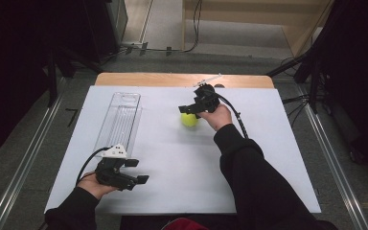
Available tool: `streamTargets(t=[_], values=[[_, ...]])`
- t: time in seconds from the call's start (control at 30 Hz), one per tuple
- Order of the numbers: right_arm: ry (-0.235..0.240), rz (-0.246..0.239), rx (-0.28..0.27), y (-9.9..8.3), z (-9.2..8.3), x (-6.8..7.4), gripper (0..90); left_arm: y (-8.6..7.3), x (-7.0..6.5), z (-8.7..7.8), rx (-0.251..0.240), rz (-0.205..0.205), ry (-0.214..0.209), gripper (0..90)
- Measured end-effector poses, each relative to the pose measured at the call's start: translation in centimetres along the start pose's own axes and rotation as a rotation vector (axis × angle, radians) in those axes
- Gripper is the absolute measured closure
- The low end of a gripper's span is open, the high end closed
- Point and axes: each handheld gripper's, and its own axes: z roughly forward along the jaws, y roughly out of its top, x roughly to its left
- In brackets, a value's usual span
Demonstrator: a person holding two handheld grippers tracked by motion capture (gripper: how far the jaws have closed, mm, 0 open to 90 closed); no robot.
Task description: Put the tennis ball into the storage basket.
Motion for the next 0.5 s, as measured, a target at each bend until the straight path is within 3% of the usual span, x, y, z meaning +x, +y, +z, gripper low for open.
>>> streamTargets(t=[0.5], values=[[0.007, 0.015, 0.023, -0.8, 1.2, 0.2, 12.5, 0.0, 0.0, 0.0, -0.001, 0.0, 0.0, 25.3]])
